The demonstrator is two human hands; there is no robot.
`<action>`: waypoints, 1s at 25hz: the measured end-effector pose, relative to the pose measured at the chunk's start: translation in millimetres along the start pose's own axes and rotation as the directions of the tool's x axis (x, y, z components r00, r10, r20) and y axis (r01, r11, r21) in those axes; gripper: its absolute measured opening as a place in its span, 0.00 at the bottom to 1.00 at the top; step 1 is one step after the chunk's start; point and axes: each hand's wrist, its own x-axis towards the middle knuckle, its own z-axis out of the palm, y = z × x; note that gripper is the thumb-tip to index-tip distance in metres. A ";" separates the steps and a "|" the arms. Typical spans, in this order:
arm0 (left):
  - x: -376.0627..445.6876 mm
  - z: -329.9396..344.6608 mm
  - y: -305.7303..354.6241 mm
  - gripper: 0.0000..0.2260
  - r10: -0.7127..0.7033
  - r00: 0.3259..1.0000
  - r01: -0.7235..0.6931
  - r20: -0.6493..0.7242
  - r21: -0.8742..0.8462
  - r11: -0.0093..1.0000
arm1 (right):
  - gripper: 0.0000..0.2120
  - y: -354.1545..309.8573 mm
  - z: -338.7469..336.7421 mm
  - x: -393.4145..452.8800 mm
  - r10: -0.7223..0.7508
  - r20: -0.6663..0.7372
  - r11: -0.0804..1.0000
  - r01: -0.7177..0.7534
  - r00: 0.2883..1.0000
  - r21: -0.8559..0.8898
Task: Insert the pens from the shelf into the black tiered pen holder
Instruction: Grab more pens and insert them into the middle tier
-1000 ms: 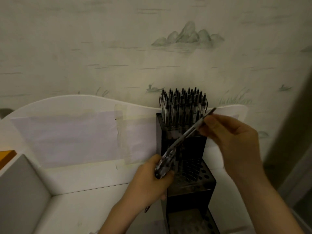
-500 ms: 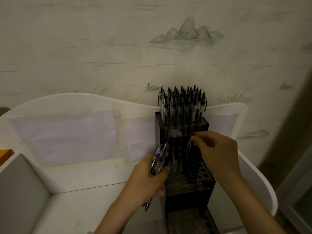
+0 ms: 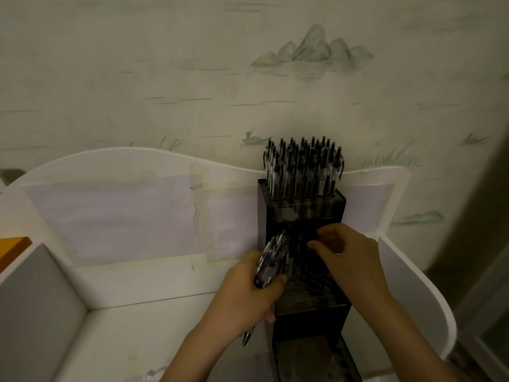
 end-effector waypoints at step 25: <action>-2.7 12.7 19.5 0.05 0.044 0.995 -0.033 0.086 -0.129 0.991 | 0.07 -25.2 -56.8 0.0 0.083 -0.262 0.834 0.077 0.962 0.546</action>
